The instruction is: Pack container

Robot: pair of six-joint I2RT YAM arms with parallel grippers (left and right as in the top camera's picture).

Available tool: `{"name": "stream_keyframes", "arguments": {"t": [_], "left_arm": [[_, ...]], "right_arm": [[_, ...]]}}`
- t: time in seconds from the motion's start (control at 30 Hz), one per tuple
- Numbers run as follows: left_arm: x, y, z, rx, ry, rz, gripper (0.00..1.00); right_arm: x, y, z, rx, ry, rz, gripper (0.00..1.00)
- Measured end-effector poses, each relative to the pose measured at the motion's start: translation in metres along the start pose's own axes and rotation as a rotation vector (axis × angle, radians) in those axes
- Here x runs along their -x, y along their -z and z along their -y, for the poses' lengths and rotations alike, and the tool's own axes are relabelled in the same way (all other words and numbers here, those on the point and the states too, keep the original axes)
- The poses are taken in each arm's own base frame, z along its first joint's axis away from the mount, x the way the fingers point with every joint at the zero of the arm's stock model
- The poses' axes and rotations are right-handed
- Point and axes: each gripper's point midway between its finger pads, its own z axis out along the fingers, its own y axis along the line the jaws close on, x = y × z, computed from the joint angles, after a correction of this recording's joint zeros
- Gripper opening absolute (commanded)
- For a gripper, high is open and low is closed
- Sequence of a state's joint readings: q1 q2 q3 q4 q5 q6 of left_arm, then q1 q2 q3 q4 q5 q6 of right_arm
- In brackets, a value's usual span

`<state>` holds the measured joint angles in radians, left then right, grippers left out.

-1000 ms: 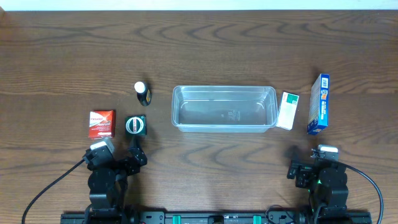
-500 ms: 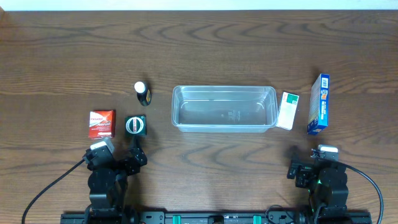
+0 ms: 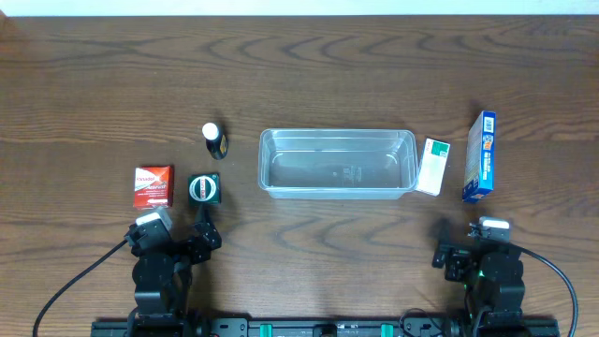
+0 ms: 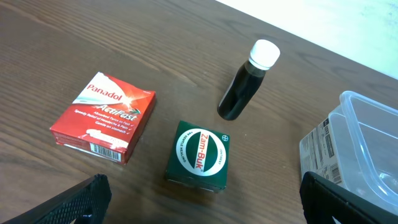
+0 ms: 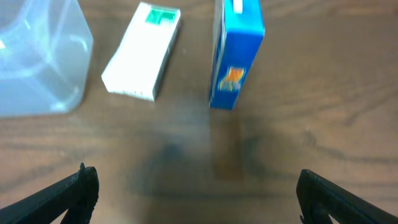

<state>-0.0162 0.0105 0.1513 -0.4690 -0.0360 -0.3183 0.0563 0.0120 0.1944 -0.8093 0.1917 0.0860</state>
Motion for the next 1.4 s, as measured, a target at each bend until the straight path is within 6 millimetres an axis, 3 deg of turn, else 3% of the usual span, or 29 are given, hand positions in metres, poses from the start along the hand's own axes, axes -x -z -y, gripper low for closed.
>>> {"name": "stream_keyframes", "arguments": {"t": [0.13, 0.5, 0.67, 0.93, 1.17, 1.3, 1.4], "left_arm": [[0.000, 0.000, 0.000, 0.000, 0.000, 0.000, 0.98], [0.000, 0.000, 0.000, 0.000, 0.000, 0.000, 0.98], [0.000, 0.000, 0.000, 0.000, 0.000, 0.000, 0.98], [0.000, 0.000, 0.001, -0.003, 0.000, 0.000, 0.98], [0.000, 0.000, 0.001, -0.003, 0.000, 0.000, 0.98], [0.000, 0.000, 0.001, -0.003, 0.000, 0.000, 0.98], [0.000, 0.000, 0.001, -0.003, 0.000, 0.000, 0.98]], "right_arm": [[0.025, 0.001, -0.009, 0.052, -0.025, 0.100, 0.99], [0.060, 0.017, -0.059, 0.365, -0.183, 0.208, 0.99], [0.073, 0.027, -0.060, 0.374, -0.199, 0.174, 0.99], [0.138, 0.038, -0.041, 0.204, -0.188, -0.053, 0.99], [0.195, 0.004, -0.028, 0.033, -0.106, -0.249, 0.99], [0.200, -0.029, -0.022, -0.026, -0.063, -0.301, 0.97], [0.187, -0.055, -0.007, -0.094, -0.087, -0.372, 0.94]]}}
